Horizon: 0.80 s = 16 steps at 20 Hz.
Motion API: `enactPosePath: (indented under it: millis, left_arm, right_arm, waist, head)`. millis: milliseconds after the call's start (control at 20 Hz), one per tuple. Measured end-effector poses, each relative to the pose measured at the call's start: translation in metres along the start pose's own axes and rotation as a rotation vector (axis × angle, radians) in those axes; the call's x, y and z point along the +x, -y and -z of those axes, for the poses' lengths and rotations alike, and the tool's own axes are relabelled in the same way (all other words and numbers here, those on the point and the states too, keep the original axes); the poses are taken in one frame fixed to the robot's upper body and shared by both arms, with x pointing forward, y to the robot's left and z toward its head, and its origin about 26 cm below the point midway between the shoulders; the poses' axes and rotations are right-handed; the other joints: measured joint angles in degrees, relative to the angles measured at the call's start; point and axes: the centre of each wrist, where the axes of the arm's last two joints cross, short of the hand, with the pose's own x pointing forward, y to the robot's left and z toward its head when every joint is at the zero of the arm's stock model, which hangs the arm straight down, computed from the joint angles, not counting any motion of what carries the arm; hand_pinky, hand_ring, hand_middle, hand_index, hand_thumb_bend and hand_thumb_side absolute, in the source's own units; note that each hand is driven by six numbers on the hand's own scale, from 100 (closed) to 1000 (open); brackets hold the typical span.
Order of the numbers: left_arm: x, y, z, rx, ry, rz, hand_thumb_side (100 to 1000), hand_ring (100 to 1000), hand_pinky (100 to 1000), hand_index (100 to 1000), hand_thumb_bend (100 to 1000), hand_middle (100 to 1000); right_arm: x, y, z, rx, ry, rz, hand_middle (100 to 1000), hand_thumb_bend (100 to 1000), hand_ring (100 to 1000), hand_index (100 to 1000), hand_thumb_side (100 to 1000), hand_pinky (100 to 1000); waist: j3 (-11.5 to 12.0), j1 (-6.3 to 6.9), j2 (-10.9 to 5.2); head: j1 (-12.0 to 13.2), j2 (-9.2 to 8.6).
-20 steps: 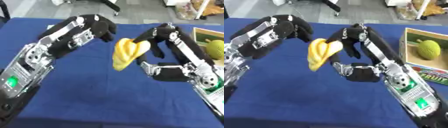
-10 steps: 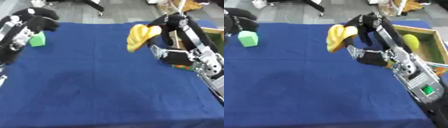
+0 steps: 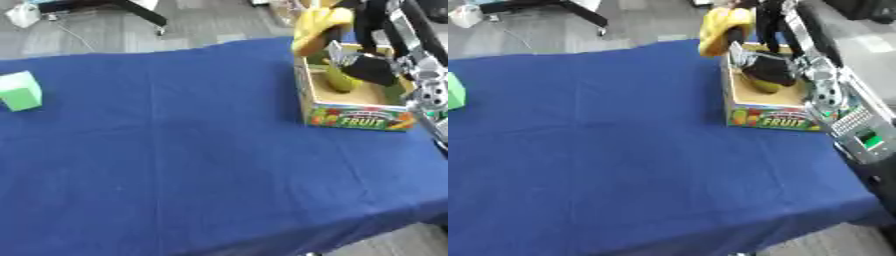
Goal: Pick up the objects with one hand, pass them to the other hand, and then place them into the box on the other side of the table.
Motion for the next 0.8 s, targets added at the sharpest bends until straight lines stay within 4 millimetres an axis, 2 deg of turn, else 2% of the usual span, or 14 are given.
enactPosePath:
  millis: [150,250,550,650,700,750,800]
  left_arm:
    - [-0.009,0.005,-0.010,0.043,-0.048,-0.016,752,693,760,768,328,677]
    - [-0.016,0.010,-0.019,0.069,-0.077,-0.027,757,692,759,768,327,675]
    - [-0.024,0.015,-0.029,0.119,-0.100,-0.025,758,692,758,768,327,675]
    - [-0.025,0.015,-0.030,0.131,-0.103,-0.021,757,693,759,768,327,675]
    - [-0.025,0.015,-0.030,0.134,-0.103,-0.018,758,693,759,768,327,675]
    - [-0.026,0.015,-0.031,0.137,-0.104,-0.017,758,693,759,768,327,675]
    - [-0.026,0.015,-0.031,0.140,-0.105,-0.018,759,693,759,768,327,675]
  right_arm:
    - [-0.017,0.002,-0.007,-0.017,-0.108,-0.035,208,100,125,364,111,129]
    - [-0.031,0.006,-0.009,-0.018,-0.185,-0.050,233,100,141,411,119,153]
    - [-0.061,0.018,-0.002,0.013,-0.362,-0.125,293,100,182,544,169,207]
    - [-0.071,0.020,-0.002,0.031,-0.419,-0.160,342,100,213,613,256,241]
    - [-0.076,0.020,-0.002,0.045,-0.448,-0.178,391,100,247,694,358,266]
    - [-0.081,0.020,-0.002,0.061,-0.477,-0.197,401,100,254,715,383,271]
    - [-0.086,0.019,-0.003,0.080,-0.506,-0.218,441,162,283,787,493,292]
  waist:
    - [0.5,0.00,0.01]
    - [1.0,0.00,0.01]
    - [2.0,0.02,0.01]
    - [2.2,0.02,0.04]
    - [2.3,0.02,0.04]
    - [2.4,0.01,0.04]
    - [2.6,0.01,0.04]
  head:
    - [-1.0,0.00]
    - [-1.5,0.00]
    - [-2.3,0.00]
    - [-2.5,0.00]
    - [-2.6,0.00]
    - [-2.6,0.00]
    - [-2.6,0.00]
